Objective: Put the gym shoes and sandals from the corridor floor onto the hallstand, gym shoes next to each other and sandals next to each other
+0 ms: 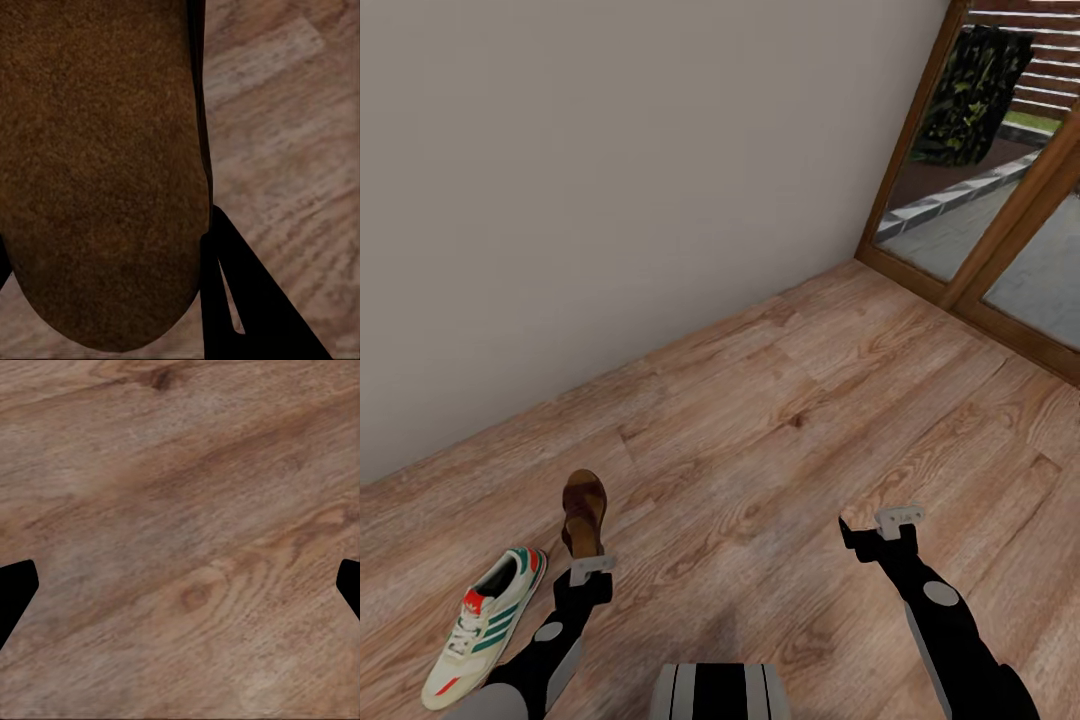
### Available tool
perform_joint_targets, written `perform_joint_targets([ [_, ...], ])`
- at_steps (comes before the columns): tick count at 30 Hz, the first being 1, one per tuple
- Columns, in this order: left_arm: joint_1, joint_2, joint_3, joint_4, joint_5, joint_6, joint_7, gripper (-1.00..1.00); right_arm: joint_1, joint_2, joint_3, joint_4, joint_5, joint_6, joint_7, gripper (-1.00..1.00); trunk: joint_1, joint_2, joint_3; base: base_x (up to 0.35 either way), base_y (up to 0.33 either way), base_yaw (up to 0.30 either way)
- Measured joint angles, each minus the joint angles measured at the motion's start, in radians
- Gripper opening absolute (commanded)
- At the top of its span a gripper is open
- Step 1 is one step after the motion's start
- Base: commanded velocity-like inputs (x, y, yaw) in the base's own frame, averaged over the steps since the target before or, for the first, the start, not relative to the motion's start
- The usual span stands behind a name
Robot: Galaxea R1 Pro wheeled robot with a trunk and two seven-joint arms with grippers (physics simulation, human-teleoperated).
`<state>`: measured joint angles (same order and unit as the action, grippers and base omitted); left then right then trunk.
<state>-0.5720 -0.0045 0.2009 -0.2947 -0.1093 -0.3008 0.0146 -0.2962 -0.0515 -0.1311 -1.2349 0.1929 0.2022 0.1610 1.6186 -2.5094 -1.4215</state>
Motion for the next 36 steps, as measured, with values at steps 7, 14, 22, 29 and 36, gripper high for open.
perform_joint_targets([
  [7,0.04,-0.002,-0.003,0.0,-0.014,-0.003,0.003,-1.0,0.004,-0.002,-0.047,0.147,-0.001,-0.113,0.001,1.0,-0.003,0.002,0.038,0.0,0.0,0.0],
  [14,0.079,-0.001,-0.002,-0.001,-0.017,-0.007,0.004,-1.0,0.007,-0.003,-0.08,0.349,-0.001,-0.315,0.001,1.0,-0.006,0.003,0.076,0.0,0.0,0.0],
  [22,0.191,0.001,0.0,-0.001,-0.019,-0.091,0.004,-1.0,0.007,-0.008,-0.205,0.714,-0.001,-0.582,0.002,1.0,-0.01,0.005,0.119,0.0,0.0,0.0],
  [29,0.215,0.005,0.001,0.0,-0.019,-0.101,0.004,-1.0,0.007,-0.014,-0.227,0.858,-0.001,-0.67,0.004,1.0,-0.013,0.007,0.157,0.0,0.0,0.0],
  [36,0.217,0.005,0.001,0.001,-0.019,-0.102,0.004,-1.0,0.007,-0.015,-0.228,0.884,0.0,-0.684,0.004,1.0,-0.016,0.008,0.195,0.0,0.0,0.0],
])
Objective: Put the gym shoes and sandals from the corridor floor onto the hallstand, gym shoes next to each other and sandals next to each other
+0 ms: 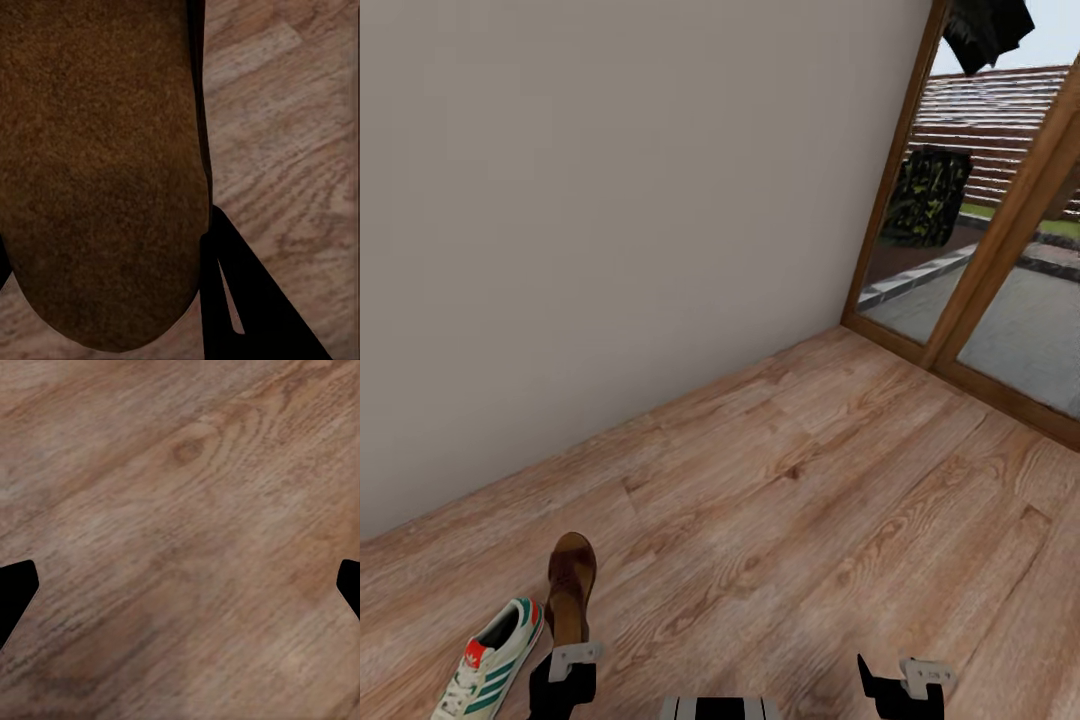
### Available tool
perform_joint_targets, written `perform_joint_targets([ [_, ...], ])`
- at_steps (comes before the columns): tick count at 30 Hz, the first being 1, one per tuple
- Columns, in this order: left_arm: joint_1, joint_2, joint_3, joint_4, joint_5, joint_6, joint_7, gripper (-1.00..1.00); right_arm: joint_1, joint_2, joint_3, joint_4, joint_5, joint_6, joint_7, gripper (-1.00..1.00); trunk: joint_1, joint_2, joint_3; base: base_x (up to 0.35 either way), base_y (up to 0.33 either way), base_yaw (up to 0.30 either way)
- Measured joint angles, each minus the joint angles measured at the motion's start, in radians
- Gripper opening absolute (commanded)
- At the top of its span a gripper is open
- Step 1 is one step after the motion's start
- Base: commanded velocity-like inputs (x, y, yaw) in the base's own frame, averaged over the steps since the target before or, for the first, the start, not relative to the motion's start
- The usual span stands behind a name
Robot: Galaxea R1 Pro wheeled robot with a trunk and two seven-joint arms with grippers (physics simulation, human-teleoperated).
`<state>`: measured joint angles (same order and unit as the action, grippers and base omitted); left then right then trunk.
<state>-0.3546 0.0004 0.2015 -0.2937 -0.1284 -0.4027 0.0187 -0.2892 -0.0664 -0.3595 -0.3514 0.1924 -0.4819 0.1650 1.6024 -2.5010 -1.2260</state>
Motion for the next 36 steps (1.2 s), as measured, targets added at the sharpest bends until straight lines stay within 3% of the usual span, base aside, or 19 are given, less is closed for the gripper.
perform_joint_targets([
  [5,0.001,0.0,0.0,0.001,0.0,-0.019,0.0,-1.0,0.0,0.0,0.0,0.004,0.0,-0.002,0.0,1.0,-0.002,0.001,0.027,0.0,0.0,0.0],
  [9,0.001,0.0,0.0,0.008,0.0,-0.044,0.0,-1.0,0.0,0.0,0.0,0.013,0.0,-0.002,0.0,1.0,-0.017,0.029,0.046,0.0,0.0,0.0],
  [36,0.001,0.0,0.0,0.013,0.0,-0.048,0.0,-1.0,0.0,0.001,0.0,0.021,0.0,-0.001,0.0,1.0,-0.121,0.218,0.173,0.0,0.0,0.0],
])
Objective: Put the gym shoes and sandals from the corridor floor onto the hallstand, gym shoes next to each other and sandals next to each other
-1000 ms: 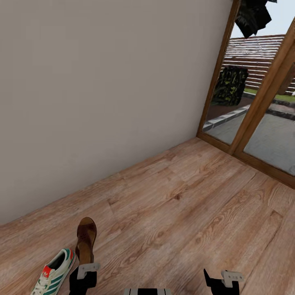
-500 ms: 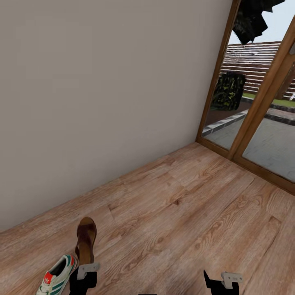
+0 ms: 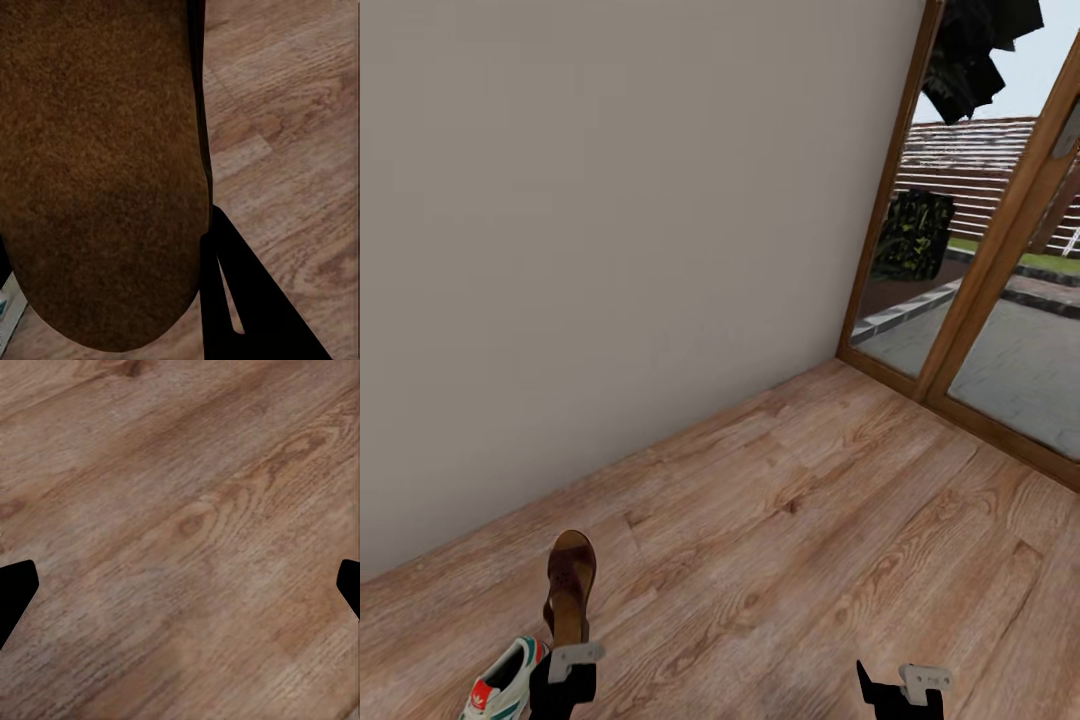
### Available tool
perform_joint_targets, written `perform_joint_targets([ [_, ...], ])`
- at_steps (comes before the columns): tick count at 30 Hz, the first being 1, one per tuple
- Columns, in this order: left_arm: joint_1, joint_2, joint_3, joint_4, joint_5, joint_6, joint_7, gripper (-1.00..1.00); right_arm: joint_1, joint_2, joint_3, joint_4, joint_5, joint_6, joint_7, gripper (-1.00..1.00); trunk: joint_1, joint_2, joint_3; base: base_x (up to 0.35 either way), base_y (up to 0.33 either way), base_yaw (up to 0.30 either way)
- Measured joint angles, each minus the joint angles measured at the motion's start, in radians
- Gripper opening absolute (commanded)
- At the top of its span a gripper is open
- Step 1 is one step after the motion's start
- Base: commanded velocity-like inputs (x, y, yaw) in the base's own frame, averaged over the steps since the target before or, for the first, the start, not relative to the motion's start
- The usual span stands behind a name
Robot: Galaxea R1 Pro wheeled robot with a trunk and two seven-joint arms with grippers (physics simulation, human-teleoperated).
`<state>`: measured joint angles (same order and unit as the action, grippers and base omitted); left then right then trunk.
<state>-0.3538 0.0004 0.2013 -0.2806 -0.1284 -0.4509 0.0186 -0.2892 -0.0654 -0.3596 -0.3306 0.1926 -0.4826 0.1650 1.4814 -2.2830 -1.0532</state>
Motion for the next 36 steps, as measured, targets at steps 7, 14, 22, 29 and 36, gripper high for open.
perform_joint_targets([
  [7,0.0,0.0,0.0,0.0,0.0,0.0,0.0,-1.0,0.0,0.0,0.0,0.0,0.0,0.0,0.0,1.0,-0.027,0.049,0.033,0.0,0.0,0.0],
  [14,0.0,0.0,0.0,0.0,0.0,0.0,0.0,-1.0,0.0,0.0,0.0,0.001,0.0,0.0,0.0,1.0,-0.05,0.091,0.063,0.0,0.0,-0.008],
  [22,0.0,-0.001,0.0,0.0,0.0,-0.001,0.0,-1.0,0.0,0.0,0.0,0.012,0.0,0.0,0.0,1.0,-0.05,0.091,0.075,0.0,0.0,-0.054],
  [29,0.0,0.0,0.0,-0.001,0.0,-0.004,0.0,-1.0,0.0,0.0,0.0,0.014,0.0,0.0,0.0,1.0,-0.05,0.091,0.086,0.0,0.0,-0.064],
  [36,0.0,-0.001,0.0,-0.001,0.0,-0.006,0.0,-1.0,0.0,0.0,0.0,0.014,0.0,0.0,0.0,1.0,-0.05,0.091,0.097,0.071,0.0,-0.062],
])
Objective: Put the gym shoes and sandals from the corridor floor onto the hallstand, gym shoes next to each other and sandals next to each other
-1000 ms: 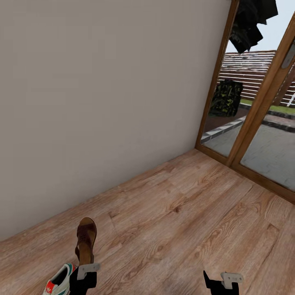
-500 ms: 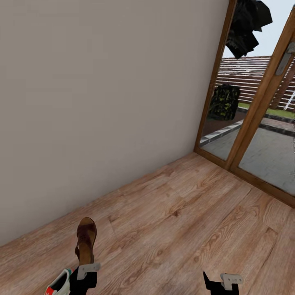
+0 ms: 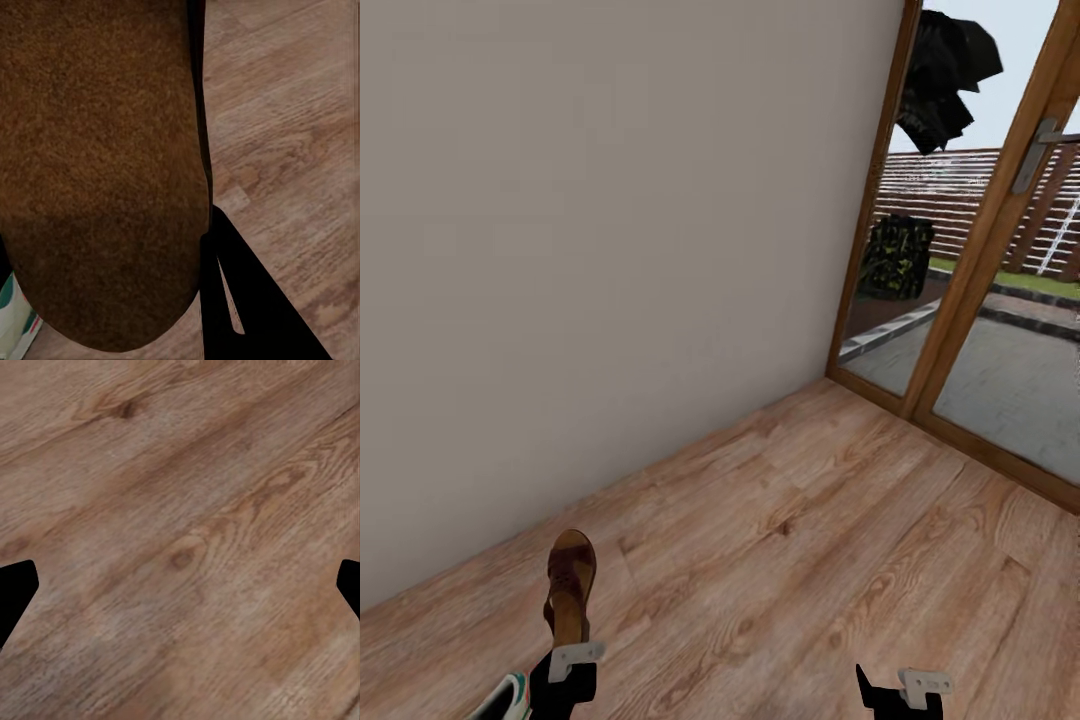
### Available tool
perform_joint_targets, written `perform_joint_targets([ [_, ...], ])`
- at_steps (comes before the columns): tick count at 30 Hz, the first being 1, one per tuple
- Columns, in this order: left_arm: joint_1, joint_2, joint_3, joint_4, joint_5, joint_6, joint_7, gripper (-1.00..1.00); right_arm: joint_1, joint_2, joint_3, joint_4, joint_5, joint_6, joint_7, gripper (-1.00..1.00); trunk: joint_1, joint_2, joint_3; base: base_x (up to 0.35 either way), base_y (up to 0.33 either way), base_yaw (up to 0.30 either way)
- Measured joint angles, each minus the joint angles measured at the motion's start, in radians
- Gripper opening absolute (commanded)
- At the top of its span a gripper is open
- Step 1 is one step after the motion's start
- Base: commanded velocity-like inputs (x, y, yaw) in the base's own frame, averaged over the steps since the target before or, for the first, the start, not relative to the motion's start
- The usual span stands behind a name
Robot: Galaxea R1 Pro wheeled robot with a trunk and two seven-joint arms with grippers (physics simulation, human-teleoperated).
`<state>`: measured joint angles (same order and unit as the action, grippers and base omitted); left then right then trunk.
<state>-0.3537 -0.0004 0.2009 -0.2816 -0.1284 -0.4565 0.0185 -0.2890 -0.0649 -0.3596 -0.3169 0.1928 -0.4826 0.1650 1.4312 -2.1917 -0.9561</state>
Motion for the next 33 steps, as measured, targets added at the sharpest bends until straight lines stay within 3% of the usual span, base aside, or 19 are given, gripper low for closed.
perform_joint_targets([
  [14,0.0,-0.001,-0.001,0.0,0.0,-0.001,0.0,-1.0,0.0,0.0,0.0,0.0,0.0,0.0,0.0,1.0,0.0,0.0,0.006,0.307,-0.006,-0.011],
  [33,0.0,-0.001,-0.001,0.0,0.0,-0.001,0.0,-1.0,0.0,0.003,0.0,0.0,-0.002,0.0,-0.001,1.0,0.0,0.0,0.006,0.273,-0.171,0.0],
])
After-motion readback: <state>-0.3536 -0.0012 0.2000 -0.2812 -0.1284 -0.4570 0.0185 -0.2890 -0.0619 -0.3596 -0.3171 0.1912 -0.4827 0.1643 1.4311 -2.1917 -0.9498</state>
